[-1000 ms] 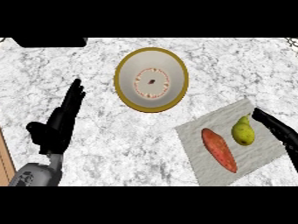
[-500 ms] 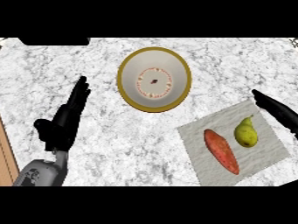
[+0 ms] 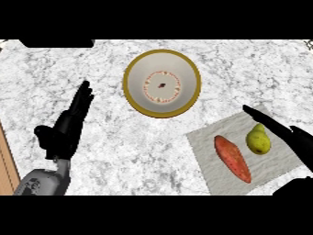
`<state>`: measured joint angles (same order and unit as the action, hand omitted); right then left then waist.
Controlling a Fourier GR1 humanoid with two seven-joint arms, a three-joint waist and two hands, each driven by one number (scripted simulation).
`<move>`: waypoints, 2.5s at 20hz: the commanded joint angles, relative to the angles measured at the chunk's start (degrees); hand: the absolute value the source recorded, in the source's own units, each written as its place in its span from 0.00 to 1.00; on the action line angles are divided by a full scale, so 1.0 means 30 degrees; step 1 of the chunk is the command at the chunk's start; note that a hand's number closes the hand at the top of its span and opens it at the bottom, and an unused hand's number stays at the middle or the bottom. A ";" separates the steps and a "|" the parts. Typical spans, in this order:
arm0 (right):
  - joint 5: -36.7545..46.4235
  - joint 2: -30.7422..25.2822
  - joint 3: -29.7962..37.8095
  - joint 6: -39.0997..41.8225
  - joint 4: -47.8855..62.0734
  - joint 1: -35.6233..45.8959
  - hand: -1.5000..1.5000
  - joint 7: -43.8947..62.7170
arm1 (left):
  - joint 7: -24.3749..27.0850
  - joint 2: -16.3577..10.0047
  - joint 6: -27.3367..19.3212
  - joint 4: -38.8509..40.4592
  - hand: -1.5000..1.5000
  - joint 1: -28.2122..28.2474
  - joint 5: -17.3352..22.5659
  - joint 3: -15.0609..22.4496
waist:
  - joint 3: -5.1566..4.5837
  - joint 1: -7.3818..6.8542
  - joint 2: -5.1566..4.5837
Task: Pick the sweet potato from the placemat and place it in the bowl
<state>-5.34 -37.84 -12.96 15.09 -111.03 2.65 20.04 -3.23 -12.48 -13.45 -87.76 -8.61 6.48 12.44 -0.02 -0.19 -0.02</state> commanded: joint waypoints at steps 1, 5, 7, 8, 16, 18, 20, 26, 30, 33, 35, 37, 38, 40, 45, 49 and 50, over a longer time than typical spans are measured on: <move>0.0613 0.0984 0.0335 0.1466 0.0662 -0.0158 0.00 0.0151 | 0.0592 -0.0047 0.0804 -0.0156 0.50 0.0862 -0.0181 -0.0699 | 0.0005 0.0050 0.0014; 0.0461 0.1303 0.1358 0.2914 0.0200 -0.1682 0.00 -0.1034 | -0.0504 0.0535 0.1064 -0.0396 0.50 0.0120 -0.0276 -0.0923 | 0.0007 0.0124 0.0021; 0.1266 0.2572 0.1176 0.2577 0.2077 -0.0492 0.00 -0.1772 | 0.0273 0.1091 0.0724 0.0822 0.50 -0.0542 -0.0897 -0.0966 | 0.0007 0.0074 -0.0004; 0.0782 0.2630 0.1112 0.2562 0.0592 -0.1150 0.00 -0.0680 | -0.2016 0.0469 0.1059 -0.1819 0.50 -0.0273 -0.0456 -0.0924 | 0.0009 0.0065 0.0027; -0.1321 0.3135 0.3754 0.5202 0.1909 -0.1046 0.00 -0.2212 | 0.0136 0.1978 0.0889 0.1195 0.50 -0.0895 -0.1597 -0.1280 | 0.0005 0.0114 -0.0002; -0.1183 0.4103 0.3321 0.4751 0.1384 -0.0780 0.00 -0.0488 | -0.0351 0.1862 0.1291 0.0944 0.50 -0.0983 -0.1714 -0.1381 | 0.0003 0.0090 0.0005; -0.0188 0.4252 0.3622 0.5247 0.2425 -0.1486 0.00 -0.2005 | -0.0697 0.0863 0.2277 0.0677 0.50 -0.1131 -0.0953 -0.2748 | 0.0006 0.0099 0.0005; 0.0465 0.5748 0.3987 0.5933 0.3386 -0.1427 0.00 -0.2494 | -0.0129 0.1980 0.2282 0.1229 0.50 -0.1003 -0.1732 -0.2588 | 0.0006 0.0096 0.0004; 0.2124 0.6724 0.3469 0.5715 0.3852 -0.2028 0.00 -0.3197 | -0.1487 0.2123 0.1969 -0.0461 0.50 -0.0630 -0.2401 -0.2451 | 0.0007 0.0089 0.0016; 0.3800 0.7042 0.3053 0.5241 0.4471 -0.3183 0.00 -0.5188 | 0.0188 0.1622 0.3189 0.0187 0.50 0.0172 -0.1510 -0.3292 | 0.0006 0.0111 0.0012; 0.3580 0.7529 0.3314 0.5341 0.5735 -0.1355 0.00 -0.4399 | -0.1322 0.1261 0.3385 -0.0655 0.50 -0.0408 -0.1486 -0.3754 | 0.0006 0.0062 0.0010; 0.5416 0.7774 0.2834 0.4378 0.5977 -0.1821 0.00 -0.5507 | -0.0423 0.1923 0.2975 -0.1254 0.50 0.1522 -0.2330 -0.2653 | 0.0007 0.0046 0.0018; 0.6198 0.7131 0.3009 0.4428 0.7254 -0.1511 0.00 -0.6430 | -0.1006 0.2177 0.2716 -0.0862 0.50 0.0010 -0.2337 -0.2673 | 0.0010 0.0061 0.0006; 0.7175 0.7109 0.2542 0.3823 0.6365 -0.1591 0.00 -0.5516 | -0.1580 0.2567 0.2251 -0.0663 0.50 -0.0696 -0.2529 -0.2569 | 0.0008 0.0089 0.0007; 0.8880 0.6989 0.2544 0.3547 0.8293 -0.0625 0.00 -0.6723 | -0.1427 0.2708 0.2660 -0.0783 0.50 0.0058 -0.2776 -0.2356 | 0.0008 0.0045 0.0009; 0.7248 0.7093 0.3257 0.5553 0.6612 -0.1468 0.00 -0.5929 | 0.0243 0.2720 0.3103 -0.0566 0.50 0.1251 -0.2869 -0.2691 | 0.0004 0.0080 0.0019; 0.9369 0.8642 0.1567 0.3317 0.8964 -0.0958 0.00 -0.7254 | -0.0019 0.2805 0.2852 -0.0554 0.50 0.1037 -0.3088 -0.2548 | 0.0009 0.0027 0.0007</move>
<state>19.05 -15.19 -5.49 27.62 -88.36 -0.73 1.07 -4.49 -4.38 -5.10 -88.96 -7.08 -2.01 4.55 -0.04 0.00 0.04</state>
